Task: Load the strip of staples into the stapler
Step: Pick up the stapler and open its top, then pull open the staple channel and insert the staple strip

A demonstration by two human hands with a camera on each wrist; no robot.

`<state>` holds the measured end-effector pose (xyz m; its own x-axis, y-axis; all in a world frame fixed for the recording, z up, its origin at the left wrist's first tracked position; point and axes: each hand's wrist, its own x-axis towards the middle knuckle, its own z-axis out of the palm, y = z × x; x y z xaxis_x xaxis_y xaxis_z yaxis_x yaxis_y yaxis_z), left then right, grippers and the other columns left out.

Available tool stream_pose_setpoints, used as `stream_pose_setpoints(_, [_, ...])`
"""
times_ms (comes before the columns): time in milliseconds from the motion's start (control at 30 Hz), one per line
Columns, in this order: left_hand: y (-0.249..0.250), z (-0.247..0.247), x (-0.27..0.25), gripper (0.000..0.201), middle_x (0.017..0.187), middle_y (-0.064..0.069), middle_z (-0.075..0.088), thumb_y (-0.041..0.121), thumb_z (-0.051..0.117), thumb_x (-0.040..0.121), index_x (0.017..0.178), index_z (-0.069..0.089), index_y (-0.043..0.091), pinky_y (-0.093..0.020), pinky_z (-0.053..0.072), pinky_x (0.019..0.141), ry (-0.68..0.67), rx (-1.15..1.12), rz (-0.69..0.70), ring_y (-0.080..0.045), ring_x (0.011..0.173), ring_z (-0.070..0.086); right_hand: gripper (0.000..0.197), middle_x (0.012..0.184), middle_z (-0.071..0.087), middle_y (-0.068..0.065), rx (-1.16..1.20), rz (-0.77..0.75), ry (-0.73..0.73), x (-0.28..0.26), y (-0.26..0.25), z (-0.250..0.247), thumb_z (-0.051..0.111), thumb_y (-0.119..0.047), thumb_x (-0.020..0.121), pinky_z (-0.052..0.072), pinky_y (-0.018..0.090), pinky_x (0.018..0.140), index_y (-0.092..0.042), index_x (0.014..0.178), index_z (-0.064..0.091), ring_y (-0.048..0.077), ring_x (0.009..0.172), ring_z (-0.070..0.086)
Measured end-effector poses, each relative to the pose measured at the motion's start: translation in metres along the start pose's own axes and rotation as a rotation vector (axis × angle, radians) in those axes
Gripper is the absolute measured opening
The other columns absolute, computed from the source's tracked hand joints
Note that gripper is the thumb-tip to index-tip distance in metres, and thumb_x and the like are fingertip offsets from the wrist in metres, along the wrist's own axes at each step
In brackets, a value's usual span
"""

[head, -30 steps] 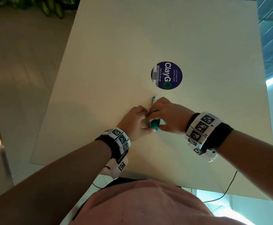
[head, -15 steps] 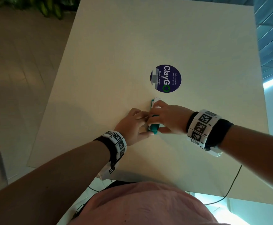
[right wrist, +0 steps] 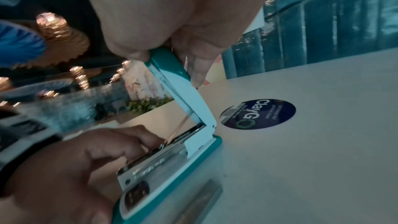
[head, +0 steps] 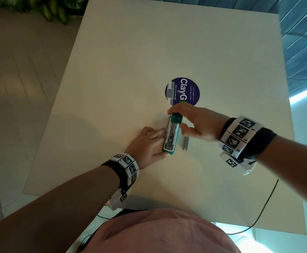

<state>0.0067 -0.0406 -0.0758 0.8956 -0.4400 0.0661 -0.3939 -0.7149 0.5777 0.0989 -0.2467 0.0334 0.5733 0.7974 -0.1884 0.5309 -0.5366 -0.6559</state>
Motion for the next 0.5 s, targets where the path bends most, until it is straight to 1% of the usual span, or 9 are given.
stream_pose_setpoints(67, [0.001, -0.001, 0.001, 0.043, 0.138, 0.004, 0.051, 0.043, 0.069, 0.080, 0.113, 0.064, 0.017, -0.032, 0.039, 0.095, -0.001, 0.009, -0.001, -0.027, 0.104, 0.044, 0.042, 0.118, 0.048, 0.001, 0.042, -0.002, 0.120, 0.007, 0.006, 0.000, 0.038, -0.027, 0.090, 0.041, 0.027, 0.089, -0.012, 0.129, 0.039, 0.017, 0.100, 0.051])
stream_pose_setpoints(167, [0.003, 0.000, 0.002, 0.043, 0.137, 0.003, 0.054, 0.045, 0.069, 0.079, 0.110, 0.065, 0.016, -0.027, 0.036, 0.094, 0.026, 0.024, -0.007, -0.023, 0.103, 0.041, 0.041, 0.118, 0.051, 0.009, 0.105, 0.010, 0.272, 0.018, 0.013, -0.002, 0.032, -0.023, 0.091, 0.037, 0.019, 0.092, -0.009, 0.128, 0.042, 0.015, 0.104, 0.049])
stream_pose_setpoints(233, [0.004, 0.002, 0.002, 0.044, 0.136, 0.003, 0.055, 0.047, 0.069, 0.078, 0.110, 0.065, 0.017, -0.027, 0.037, 0.094, 0.037, 0.033, -0.017, -0.022, 0.103, 0.041, 0.040, 0.114, 0.053, 0.002, 0.166, 0.074, 0.333, 0.024, 0.016, -0.004, 0.032, -0.020, 0.091, 0.037, 0.019, 0.090, -0.009, 0.128, 0.043, 0.008, 0.097, 0.050])
stream_pose_setpoints(267, [0.005, 0.002, 0.003, 0.045, 0.136, 0.003, 0.055, 0.047, 0.069, 0.077, 0.111, 0.065, 0.017, -0.027, 0.037, 0.094, 0.039, 0.036, -0.020, -0.022, 0.103, 0.042, 0.040, 0.109, 0.054, -0.004, 0.195, 0.114, 0.356, 0.027, 0.018, -0.006, 0.031, -0.020, 0.091, 0.039, 0.016, 0.088, -0.011, 0.129, 0.044, 0.002, 0.091, 0.050])
stream_pose_setpoints(300, [0.005, 0.003, 0.003, 0.045, 0.136, 0.003, 0.055, 0.047, 0.069, 0.077, 0.111, 0.064, 0.018, -0.027, 0.037, 0.095, 0.040, 0.035, -0.021, -0.022, 0.103, 0.042, 0.040, 0.105, 0.055, -0.006, 0.233, 0.160, 0.377, 0.030, 0.022, -0.007, 0.031, -0.022, 0.092, 0.042, 0.016, 0.087, -0.013, 0.129, 0.044, 0.000, 0.087, 0.053])
stream_pose_setpoints(333, [0.005, 0.003, 0.003, 0.045, 0.136, 0.003, 0.056, 0.047, 0.069, 0.078, 0.111, 0.063, 0.018, -0.028, 0.037, 0.095, 0.039, 0.034, -0.019, -0.023, 0.102, 0.042, 0.039, 0.104, 0.057, -0.003, 0.278, 0.210, 0.397, 0.034, 0.027, -0.008, 0.031, -0.024, 0.093, 0.046, 0.023, 0.088, -0.016, 0.128, 0.045, 0.004, 0.088, 0.056])
stream_pose_setpoints(400, [0.005, 0.002, 0.004, 0.045, 0.135, 0.001, 0.056, 0.047, 0.069, 0.078, 0.111, 0.063, 0.018, -0.028, 0.036, 0.095, 0.042, 0.037, -0.002, -0.023, 0.101, 0.044, 0.032, 0.103, 0.059, 0.007, 0.388, 0.300, 0.437, 0.042, 0.036, -0.010, 0.032, -0.023, 0.095, 0.052, 0.042, 0.091, -0.017, 0.123, 0.046, 0.025, 0.095, 0.062])
stream_pose_setpoints(433, [0.005, 0.002, 0.004, 0.044, 0.135, 0.000, 0.056, 0.046, 0.069, 0.078, 0.111, 0.063, 0.017, -0.028, 0.035, 0.095, 0.046, 0.037, 0.006, -0.023, 0.100, 0.045, 0.028, 0.101, 0.059, 0.010, 0.431, 0.331, 0.456, 0.046, 0.040, -0.012, 0.033, -0.022, 0.095, 0.054, 0.048, 0.089, -0.016, 0.119, 0.047, 0.031, 0.096, 0.062])
stream_pose_setpoints(500, [0.005, 0.001, 0.004, 0.045, 0.134, -0.001, 0.057, 0.045, 0.069, 0.078, 0.111, 0.063, 0.016, -0.025, 0.032, 0.096, 0.053, 0.033, 0.014, -0.023, 0.101, 0.045, 0.024, 0.098, 0.061, 0.014, 0.444, 0.377, 0.482, 0.053, 0.045, -0.016, 0.034, -0.020, 0.095, 0.055, 0.051, 0.085, -0.011, 0.113, 0.048, 0.035, 0.093, 0.064])
